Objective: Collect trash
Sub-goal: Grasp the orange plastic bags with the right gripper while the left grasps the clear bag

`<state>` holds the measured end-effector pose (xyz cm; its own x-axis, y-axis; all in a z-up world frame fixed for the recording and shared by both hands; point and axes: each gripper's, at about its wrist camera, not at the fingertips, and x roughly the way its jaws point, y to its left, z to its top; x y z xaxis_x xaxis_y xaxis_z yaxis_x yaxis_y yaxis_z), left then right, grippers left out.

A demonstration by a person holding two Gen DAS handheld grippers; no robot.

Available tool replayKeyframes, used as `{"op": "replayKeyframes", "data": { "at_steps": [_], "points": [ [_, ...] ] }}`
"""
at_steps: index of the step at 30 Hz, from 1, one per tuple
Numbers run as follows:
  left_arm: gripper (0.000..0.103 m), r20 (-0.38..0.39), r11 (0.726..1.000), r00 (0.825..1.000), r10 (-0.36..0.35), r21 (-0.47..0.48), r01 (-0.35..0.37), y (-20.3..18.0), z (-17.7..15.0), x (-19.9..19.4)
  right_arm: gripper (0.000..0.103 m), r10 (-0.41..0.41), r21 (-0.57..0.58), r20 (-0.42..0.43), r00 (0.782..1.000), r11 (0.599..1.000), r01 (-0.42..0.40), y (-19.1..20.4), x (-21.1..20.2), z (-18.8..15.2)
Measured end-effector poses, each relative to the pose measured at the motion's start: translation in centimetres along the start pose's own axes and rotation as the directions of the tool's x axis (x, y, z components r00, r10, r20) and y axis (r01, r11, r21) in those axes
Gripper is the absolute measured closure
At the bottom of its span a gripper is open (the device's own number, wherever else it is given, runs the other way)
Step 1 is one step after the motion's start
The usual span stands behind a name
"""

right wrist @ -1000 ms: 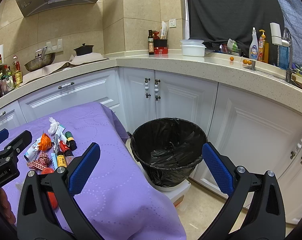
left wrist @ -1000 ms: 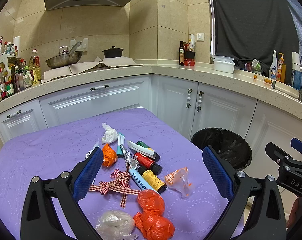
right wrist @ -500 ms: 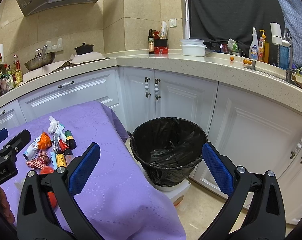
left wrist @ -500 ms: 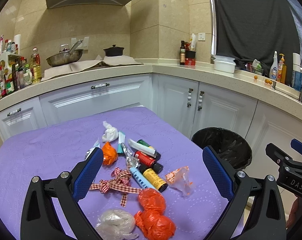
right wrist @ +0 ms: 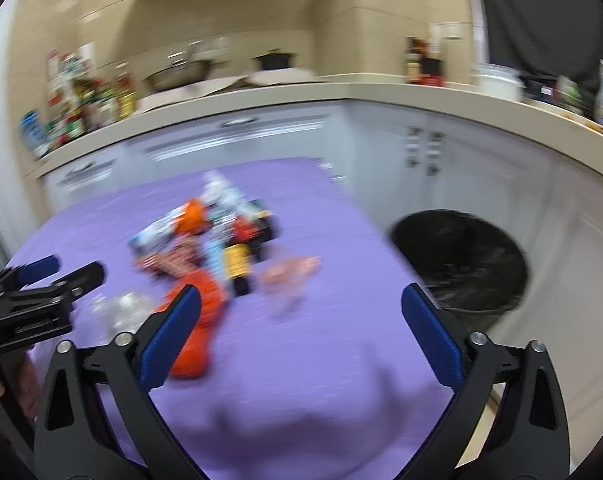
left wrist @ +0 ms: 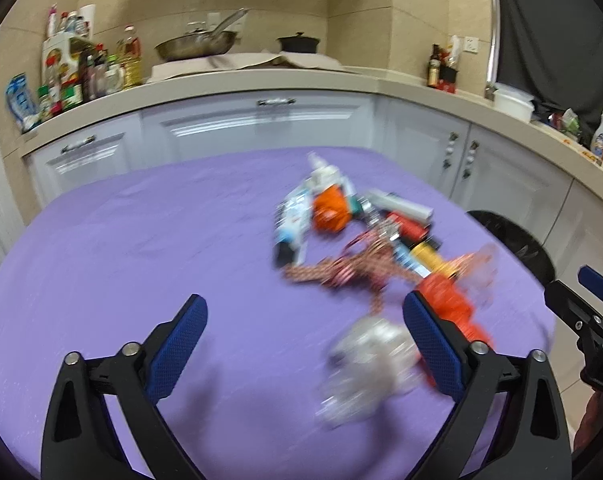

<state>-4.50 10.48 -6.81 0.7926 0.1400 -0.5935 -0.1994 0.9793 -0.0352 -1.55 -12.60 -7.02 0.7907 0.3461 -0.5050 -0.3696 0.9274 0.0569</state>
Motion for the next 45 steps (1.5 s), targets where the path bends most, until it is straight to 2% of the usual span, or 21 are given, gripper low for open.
{"op": "replayKeyframes", "data": {
  "at_steps": [1,2,5,7,9,10,14,16,23,28,29,31,39,40,44,45],
  "points": [
    [0.039,-0.01,1.0,1.0,0.014,-0.001,-0.014,0.5,-0.4,-0.1,0.018,0.025,-0.019,-0.012,1.0,0.999,-0.025,0.8,0.3,-0.2],
    [0.046,-0.022,1.0,0.999,0.024,-0.001,-0.024,0.9,-0.7,0.0,0.024,0.053,-0.039,-0.031,0.998,0.998,-0.054,1.7,0.7,-0.5],
    [0.046,-0.053,0.999,0.999,0.009,-0.046,-0.012,2.4,-1.5,0.2,0.024,0.093,-0.062,-0.059,0.994,0.993,-0.097,3.7,1.5,-1.0],
    [0.046,-0.045,0.998,0.999,-0.002,-0.063,-0.001,2.7,-1.9,-0.1,0.025,0.115,-0.071,-0.072,0.991,0.99,-0.12,4.4,2.1,-1.2],
    [0.042,-0.032,0.998,0.999,-0.014,-0.067,0.012,2.9,-2.1,-0.5,0.029,0.135,-0.078,-0.083,0.987,0.987,-0.142,5.1,2.5,-1.3],
    [0.038,-0.026,0.998,0.999,-0.02,-0.064,0.018,2.8,-2.2,-0.7,0.035,0.143,-0.081,-0.092,0.985,0.985,-0.151,5.3,2.8,-1.3],
    [0.037,-0.005,0.998,0.999,-0.05,-0.038,0.05,2.0,-2.4,-1.0,0.059,0.175,-0.079,-0.146,0.974,0.979,-0.188,5.7,3.9,-1.8],
    [0.037,-0.003,0.998,0.998,-0.061,-0.024,0.061,1.3,-2.3,-0.9,0.065,0.197,-0.072,-0.161,0.967,0.975,-0.211,5.7,4.1,-2.1],
    [0.037,0.007,0.993,0.993,-0.122,0.013,0.121,-1.0,-2.2,-0.9,0.066,0.137,-0.106,-0.077,0.988,0.984,-0.145,4.8,1.8,-1.4],
    [0.037,0.064,0.989,0.988,-0.142,-0.024,0.144,-1.5,-2.1,-2.0,0.066,0.106,-0.074,-0.039,0.994,0.991,-0.109,2.7,0.6,-0.6],
    [0.033,0.072,0.989,0.987,-0.143,-0.026,0.146,-1.6,-2.0,-2.2,0.066,0.102,-0.071,-0.038,0.994,0.992,-0.104,2.5,0.6,-0.4],
    [0.028,0.066,0.987,0.985,-0.157,-0.021,0.158,-2.1,-2.0,-2.1,0.066,0.084,-0.066,-0.035,0.996,0.994,-0.086,1.8,0.8,-0.4],
    [0.028,0.017,0.97,0.972,-0.234,0.067,0.232,-6.2,-2.1,-0.3,0.066,0.033,-0.013,-0.026,0.999,0.999,-0.034,-0.9,0.6,-0.6],
    [0.028,0.01,0.968,0.971,-0.24,0.075,0.238,-6.6,-2.1,0.0,0.066,0.026,-0.007,-0.025,0.999,1.0,-0.026,-1.3,0.5,-0.7],
    [0.053,-0.03,0.96,0.97,-0.241,0.139,0.243,-8.5,-2.6,1.6,0.066,0.006,0.022,-0.028,1.0,1.0,-0.006,-2.7,0.4,-0.9],
    [0.055,-0.041,0.955,0.967,-0.25,0.151,0.254,-8.8,-2.9,1.8,0.066,0.002,0.023,-0.028,1.0,1.0,-0.001,-2.8,0.4,-1.0]
  ]
}}
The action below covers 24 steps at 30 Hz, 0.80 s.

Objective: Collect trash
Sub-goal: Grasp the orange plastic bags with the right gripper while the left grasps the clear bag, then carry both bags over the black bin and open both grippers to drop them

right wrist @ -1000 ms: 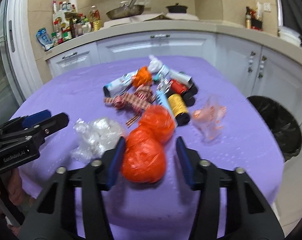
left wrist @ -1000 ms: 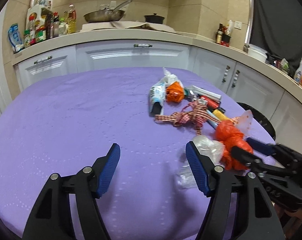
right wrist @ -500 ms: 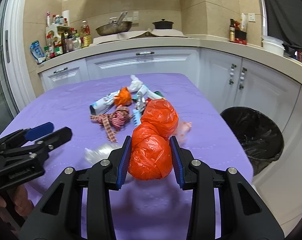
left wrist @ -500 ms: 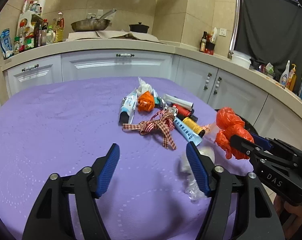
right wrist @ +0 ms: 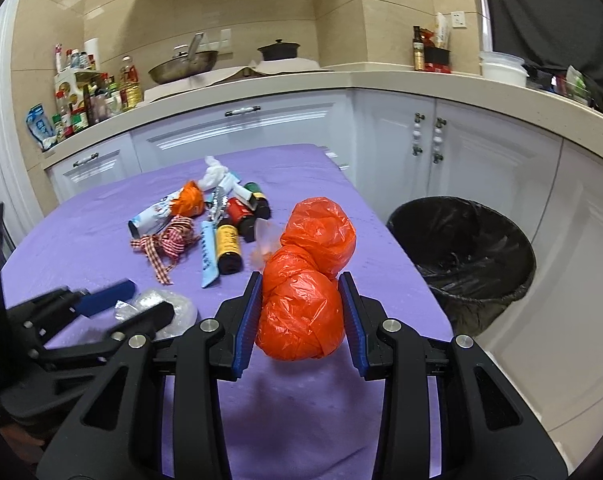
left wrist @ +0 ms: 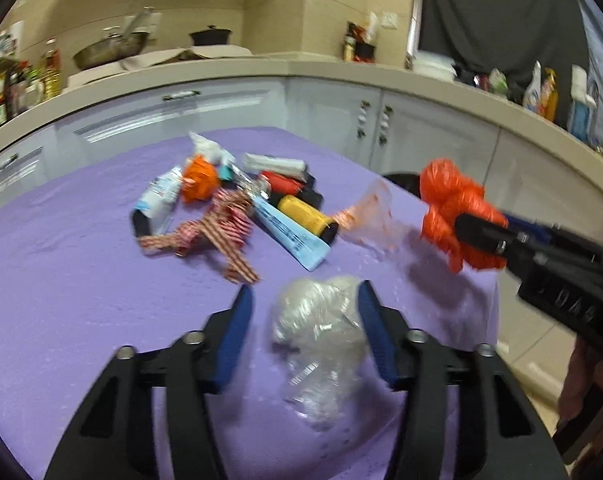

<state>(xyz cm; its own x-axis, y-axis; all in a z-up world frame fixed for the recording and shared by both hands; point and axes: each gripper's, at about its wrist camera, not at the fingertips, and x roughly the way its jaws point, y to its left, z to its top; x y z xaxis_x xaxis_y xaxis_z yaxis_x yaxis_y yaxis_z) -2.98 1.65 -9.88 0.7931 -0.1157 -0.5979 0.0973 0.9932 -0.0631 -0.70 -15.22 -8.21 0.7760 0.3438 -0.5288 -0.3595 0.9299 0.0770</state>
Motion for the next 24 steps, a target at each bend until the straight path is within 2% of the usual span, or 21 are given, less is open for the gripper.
{"op": "replayKeyframes", "data": {
  "at_steps": [2,6,13,18,24],
  "points": [
    [0.061,0.003,1.0,1.0,-0.006,0.017,0.006,-0.4,-0.2,0.0,0.066,-0.004,0.003,0.0,1.0,1.0,0.004,-0.3,0.0,0.0],
    [0.063,0.019,0.997,0.999,0.029,0.07,-0.03,-1.0,-0.3,-0.2,0.066,-0.008,0.015,0.0,1.0,1.0,0.008,-1.0,0.1,-0.3],
    [0.067,0.078,0.997,0.995,0.067,0.02,-0.068,0.2,1.3,-1.8,0.066,-0.033,0.032,0.016,0.999,0.999,0.033,-2.2,0.1,0.2],
    [0.069,0.137,0.999,0.99,0.032,0.002,-0.033,-0.3,4.0,-2.3,0.066,-0.084,0.053,0.036,0.996,0.995,0.082,-4.3,0.0,0.9],
    [0.069,0.17,0.999,0.985,-0.031,0.018,0.029,-2.8,8.1,-0.2,0.066,-0.164,0.08,0.059,0.985,0.984,0.159,-8.1,0.3,2.2]
  ]
}}
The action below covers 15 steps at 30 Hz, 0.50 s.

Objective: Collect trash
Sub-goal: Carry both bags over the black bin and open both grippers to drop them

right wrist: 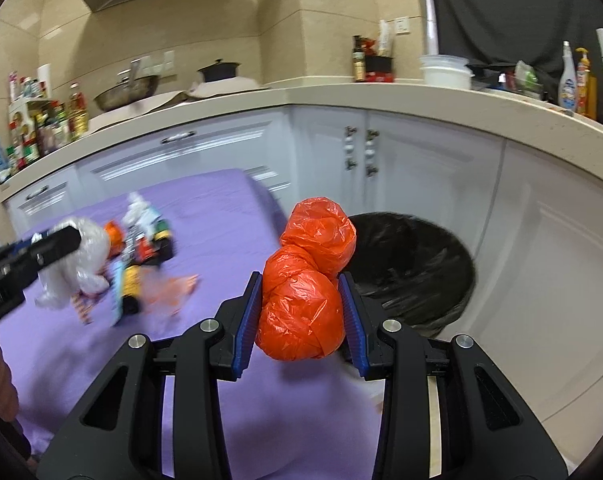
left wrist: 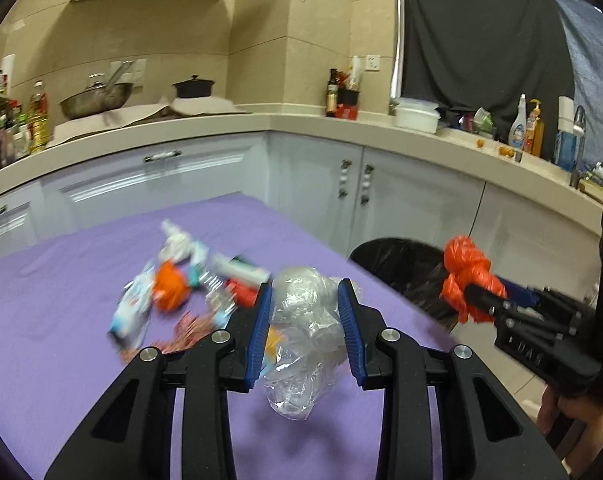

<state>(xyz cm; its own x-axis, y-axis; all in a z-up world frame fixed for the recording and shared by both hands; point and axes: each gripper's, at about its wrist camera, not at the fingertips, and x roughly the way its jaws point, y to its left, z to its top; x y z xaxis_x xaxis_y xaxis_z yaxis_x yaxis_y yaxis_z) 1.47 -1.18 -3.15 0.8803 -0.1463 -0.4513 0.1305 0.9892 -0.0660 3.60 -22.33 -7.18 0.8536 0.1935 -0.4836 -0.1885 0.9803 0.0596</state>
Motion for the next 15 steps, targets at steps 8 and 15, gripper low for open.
{"op": "replayKeyframes", "data": {
  "at_steps": [8,15],
  "points": [
    [0.069,-0.009,0.997,0.998,-0.068,0.018,0.069,-5.2,3.5,5.4,0.066,-0.085,0.037,0.014,0.996,0.996,0.085,-5.2,2.5,1.7],
    [0.069,-0.063,0.996,0.996,-0.06,0.056,0.063,-9.6,4.5,11.1,0.066,-0.111,0.063,0.0,0.994,0.992,0.111,-8.9,5.7,2.1]
  ]
}}
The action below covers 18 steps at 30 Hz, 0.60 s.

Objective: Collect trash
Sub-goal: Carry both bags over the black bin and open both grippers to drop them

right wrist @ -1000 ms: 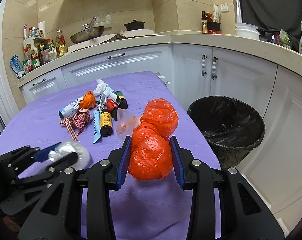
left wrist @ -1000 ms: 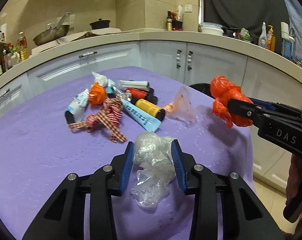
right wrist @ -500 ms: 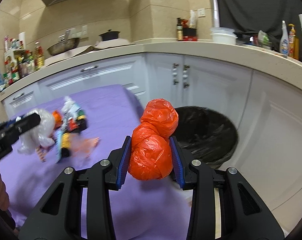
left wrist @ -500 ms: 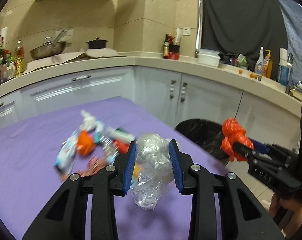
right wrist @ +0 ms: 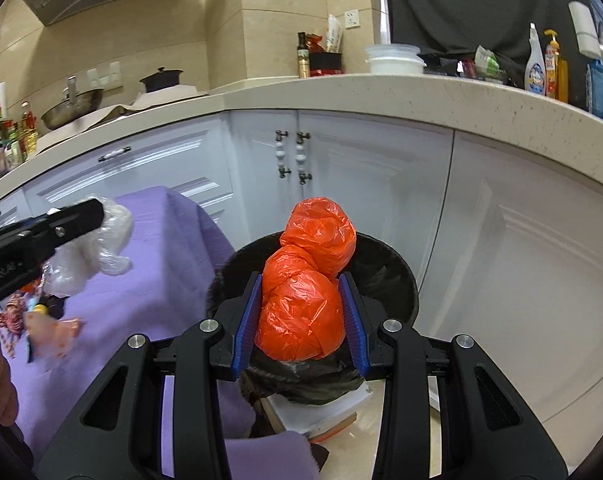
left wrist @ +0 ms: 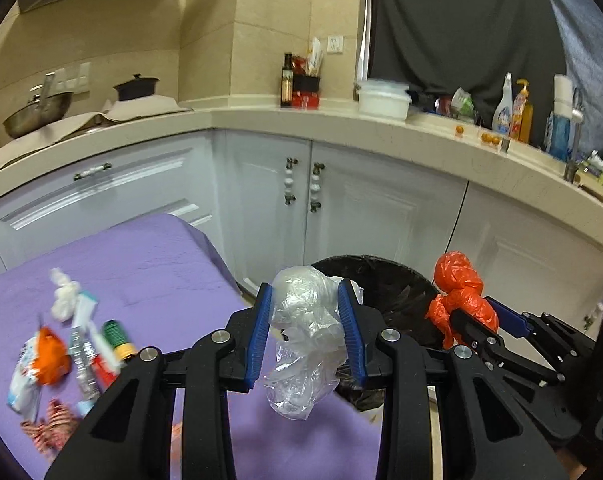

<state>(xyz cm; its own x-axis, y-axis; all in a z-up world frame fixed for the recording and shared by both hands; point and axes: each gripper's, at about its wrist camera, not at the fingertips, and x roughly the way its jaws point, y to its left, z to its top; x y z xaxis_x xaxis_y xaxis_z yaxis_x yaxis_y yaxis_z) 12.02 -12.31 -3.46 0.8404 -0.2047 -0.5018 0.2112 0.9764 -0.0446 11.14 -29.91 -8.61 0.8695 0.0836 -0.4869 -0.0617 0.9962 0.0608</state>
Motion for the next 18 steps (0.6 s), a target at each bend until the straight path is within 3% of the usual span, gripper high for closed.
{"op": "replayKeyframes", "data": {
  "at_steps": [6,8,9,11,14,18],
  "points": [
    [0.068,-0.074,1.0,0.997,0.002,-0.017,-0.003,-1.5,1.1,4.8,0.064,-0.006,0.028,-0.012,1.0,1.0,0.006,-2.0,3.4,0.3],
    [0.062,-0.083,1.0,0.996,0.013,-0.023,-0.015,-1.8,1.2,6.2,0.045,-0.012,0.038,-0.02,1.0,0.999,0.012,-2.5,4.4,0.3],
    [0.058,-0.091,0.999,0.995,0.027,-0.021,-0.029,-2.0,1.2,7.0,0.041,-0.027,0.048,-0.017,0.999,0.998,0.028,-2.9,5.1,0.3],
    [0.043,-0.111,0.999,0.993,0.046,-0.017,-0.048,-2.1,0.9,8.2,0.04,-0.035,0.059,-0.03,0.999,0.998,0.037,-3.4,6.1,0.2],
    [0.041,-0.144,0.999,0.989,0.032,-0.033,-0.037,-1.8,0.5,8.8,0.04,-0.039,0.078,-0.045,0.998,0.996,0.043,-3.9,6.7,0.1],
    [0.038,-0.134,0.998,0.991,0.022,-0.047,-0.029,-1.2,0.5,8.1,0.04,-0.038,0.074,-0.045,0.998,0.996,0.041,-3.7,6.4,0.0]
  ]
}}
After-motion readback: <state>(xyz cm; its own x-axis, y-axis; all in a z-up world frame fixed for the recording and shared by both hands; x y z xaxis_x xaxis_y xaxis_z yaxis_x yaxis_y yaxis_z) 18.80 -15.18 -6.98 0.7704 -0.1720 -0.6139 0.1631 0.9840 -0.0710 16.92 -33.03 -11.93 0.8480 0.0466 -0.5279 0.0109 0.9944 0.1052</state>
